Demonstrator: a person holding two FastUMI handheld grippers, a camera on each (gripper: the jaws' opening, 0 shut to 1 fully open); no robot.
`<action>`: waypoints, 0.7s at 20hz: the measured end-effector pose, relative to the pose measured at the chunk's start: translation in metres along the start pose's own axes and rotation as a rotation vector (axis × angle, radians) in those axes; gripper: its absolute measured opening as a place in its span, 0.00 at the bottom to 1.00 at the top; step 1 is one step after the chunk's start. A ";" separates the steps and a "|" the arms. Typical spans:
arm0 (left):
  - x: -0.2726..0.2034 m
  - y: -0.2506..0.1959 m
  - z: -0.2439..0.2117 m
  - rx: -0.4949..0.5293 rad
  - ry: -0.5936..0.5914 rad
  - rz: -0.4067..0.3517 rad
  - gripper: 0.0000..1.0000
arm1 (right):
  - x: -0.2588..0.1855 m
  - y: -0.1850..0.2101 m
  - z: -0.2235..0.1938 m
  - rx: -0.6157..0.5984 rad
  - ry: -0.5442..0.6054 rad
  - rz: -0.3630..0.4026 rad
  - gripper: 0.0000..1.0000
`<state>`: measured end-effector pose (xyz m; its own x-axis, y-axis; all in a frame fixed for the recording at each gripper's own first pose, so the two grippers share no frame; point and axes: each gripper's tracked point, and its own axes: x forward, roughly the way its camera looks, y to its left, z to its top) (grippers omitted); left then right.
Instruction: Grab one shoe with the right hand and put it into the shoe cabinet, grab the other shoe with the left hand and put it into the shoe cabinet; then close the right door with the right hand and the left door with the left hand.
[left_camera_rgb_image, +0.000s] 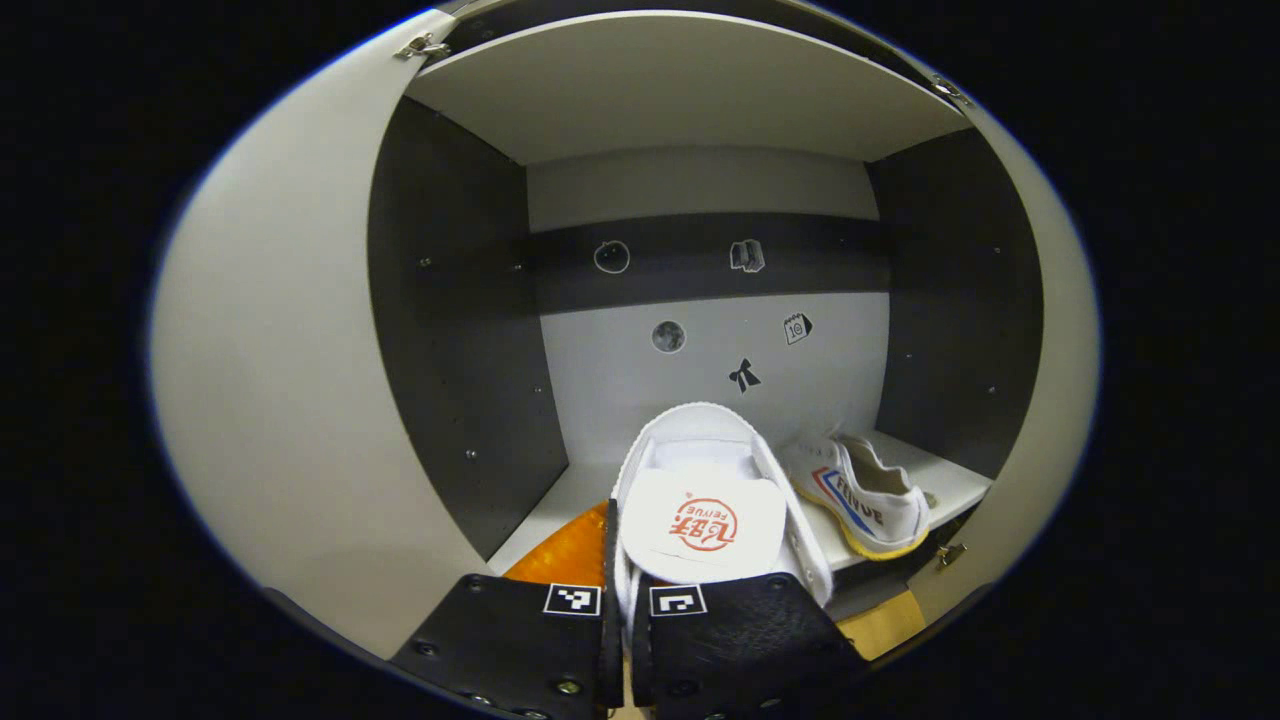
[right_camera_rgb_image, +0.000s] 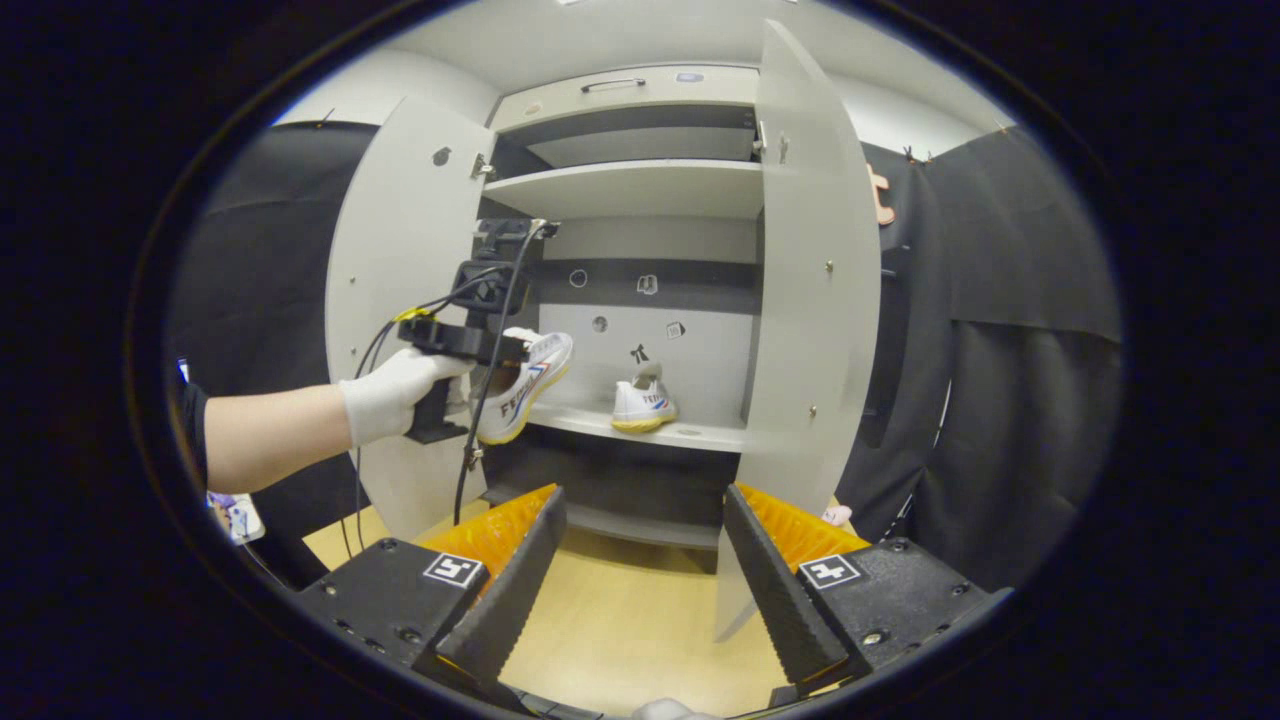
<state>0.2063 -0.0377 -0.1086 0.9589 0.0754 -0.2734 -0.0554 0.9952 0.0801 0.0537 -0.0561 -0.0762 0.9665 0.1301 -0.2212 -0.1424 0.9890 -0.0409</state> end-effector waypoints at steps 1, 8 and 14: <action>-0.001 0.000 0.000 -0.003 0.003 0.009 0.04 | 0.002 0.000 -0.001 -0.004 0.007 0.002 1.00; 0.010 -0.003 -0.021 0.009 0.096 0.009 0.04 | 0.017 0.000 -0.011 -0.029 0.064 0.016 1.00; 0.011 -0.009 -0.038 0.016 0.210 -0.028 0.04 | 0.029 0.000 -0.020 -0.005 0.112 0.029 1.00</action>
<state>0.2063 -0.0433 -0.1487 0.8811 0.0609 -0.4691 -0.0239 0.9961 0.0845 0.0771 -0.0539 -0.1020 0.9321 0.1497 -0.3299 -0.1715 0.9844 -0.0380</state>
